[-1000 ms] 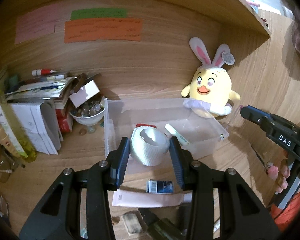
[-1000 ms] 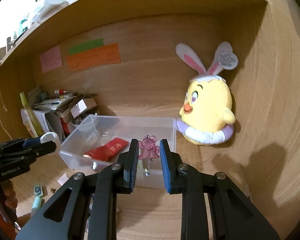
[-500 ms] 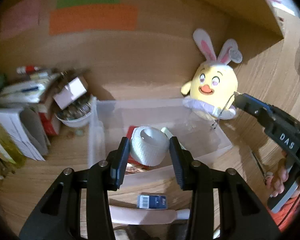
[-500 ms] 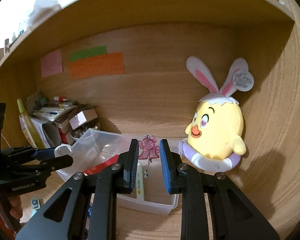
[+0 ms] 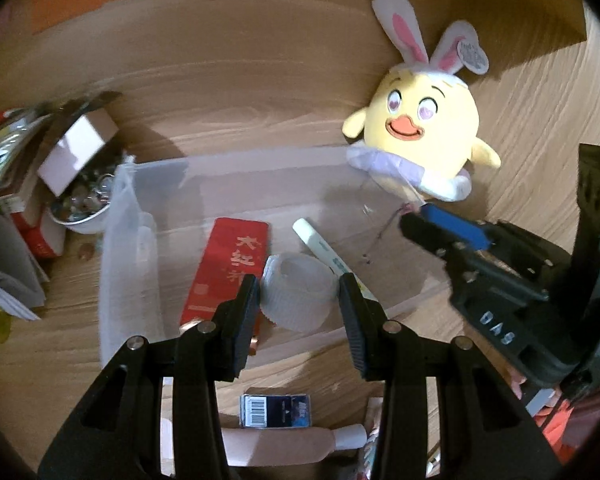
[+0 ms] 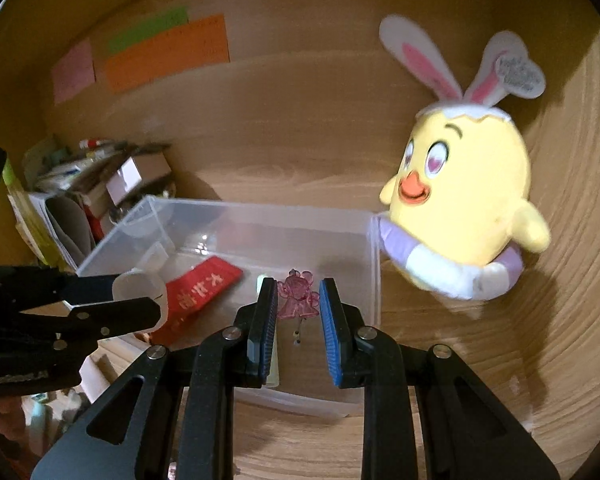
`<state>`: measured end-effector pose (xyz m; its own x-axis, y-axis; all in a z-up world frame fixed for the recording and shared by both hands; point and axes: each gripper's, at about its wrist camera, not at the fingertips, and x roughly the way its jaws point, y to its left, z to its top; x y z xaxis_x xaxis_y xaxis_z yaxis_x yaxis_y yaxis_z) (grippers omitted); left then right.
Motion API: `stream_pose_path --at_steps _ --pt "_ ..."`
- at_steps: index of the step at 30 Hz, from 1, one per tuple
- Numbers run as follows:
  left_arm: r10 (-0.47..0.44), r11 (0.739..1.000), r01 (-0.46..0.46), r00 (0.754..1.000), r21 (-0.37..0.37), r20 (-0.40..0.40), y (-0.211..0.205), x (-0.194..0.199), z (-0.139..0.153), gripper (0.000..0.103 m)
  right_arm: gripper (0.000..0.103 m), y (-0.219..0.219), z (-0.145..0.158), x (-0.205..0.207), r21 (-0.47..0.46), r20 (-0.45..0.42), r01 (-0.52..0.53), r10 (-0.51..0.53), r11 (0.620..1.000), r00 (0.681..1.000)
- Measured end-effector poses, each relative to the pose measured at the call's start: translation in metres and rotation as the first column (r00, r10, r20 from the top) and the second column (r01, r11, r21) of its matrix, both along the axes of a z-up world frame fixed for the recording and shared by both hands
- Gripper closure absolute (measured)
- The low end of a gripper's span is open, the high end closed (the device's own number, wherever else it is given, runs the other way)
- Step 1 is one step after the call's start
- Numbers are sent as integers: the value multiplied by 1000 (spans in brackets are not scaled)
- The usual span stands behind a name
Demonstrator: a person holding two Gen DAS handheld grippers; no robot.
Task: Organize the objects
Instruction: 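Lower the white tape roll and pink keychain into the box and release both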
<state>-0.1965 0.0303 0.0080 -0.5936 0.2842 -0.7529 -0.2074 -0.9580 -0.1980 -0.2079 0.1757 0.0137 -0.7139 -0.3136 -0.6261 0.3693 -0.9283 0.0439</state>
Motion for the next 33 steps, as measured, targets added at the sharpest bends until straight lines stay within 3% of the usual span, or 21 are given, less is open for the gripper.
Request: stream_pose_path --at_steps 6,10,18,22,29,33 --pt "-20 1000 21 999 -2 39 4 -11 -11 63 83 -14 -18 -5 57 45 -26 23 998 999" --pt "-26 1000 26 998 -1 64 9 -18 -18 63 83 -15 -18 -1 92 21 -16 14 996 1000" --pt "-40 999 40 997 -1 62 11 -19 -19 62 83 -12 -20 -4 85 49 -12 8 996 999" --pt "-30 1000 30 998 -6 55 11 -18 -17 57 69 -13 -18 -3 91 47 -10 6 996 999" --pt "-17 999 17 1000 -36 -6 8 -6 -1 48 64 -11 -7 6 85 25 -2 0 996 1000" --pt "-13 999 10 999 -47 -48 3 7 11 40 53 -9 3 16 75 -9 7 -7 997 1000"
